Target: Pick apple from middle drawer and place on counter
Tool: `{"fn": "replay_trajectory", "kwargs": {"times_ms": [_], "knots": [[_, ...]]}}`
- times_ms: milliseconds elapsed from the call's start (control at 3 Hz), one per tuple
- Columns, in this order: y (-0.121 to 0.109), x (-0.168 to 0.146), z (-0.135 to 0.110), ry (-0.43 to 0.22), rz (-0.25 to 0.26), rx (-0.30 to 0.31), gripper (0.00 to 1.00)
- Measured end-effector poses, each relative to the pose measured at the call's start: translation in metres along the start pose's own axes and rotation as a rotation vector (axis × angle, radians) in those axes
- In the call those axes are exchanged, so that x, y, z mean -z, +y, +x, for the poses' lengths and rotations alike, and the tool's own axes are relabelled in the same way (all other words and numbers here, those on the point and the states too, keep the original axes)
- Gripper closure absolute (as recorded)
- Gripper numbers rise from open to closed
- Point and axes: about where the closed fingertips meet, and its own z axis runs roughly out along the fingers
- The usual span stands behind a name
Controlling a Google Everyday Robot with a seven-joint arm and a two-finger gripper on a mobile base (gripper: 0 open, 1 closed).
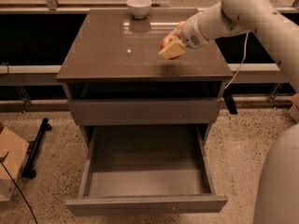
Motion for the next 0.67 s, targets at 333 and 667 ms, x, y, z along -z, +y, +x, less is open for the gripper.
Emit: {"fn": "replay_trajectory", "kwargs": {"times_ms": [333, 667], "knots": [[-0.018, -0.016, 0.003, -0.013, 0.001, -0.056, 0.58], [-0.029, -0.029, 0.012, 0.007, -0.008, -0.104, 0.36]]}}
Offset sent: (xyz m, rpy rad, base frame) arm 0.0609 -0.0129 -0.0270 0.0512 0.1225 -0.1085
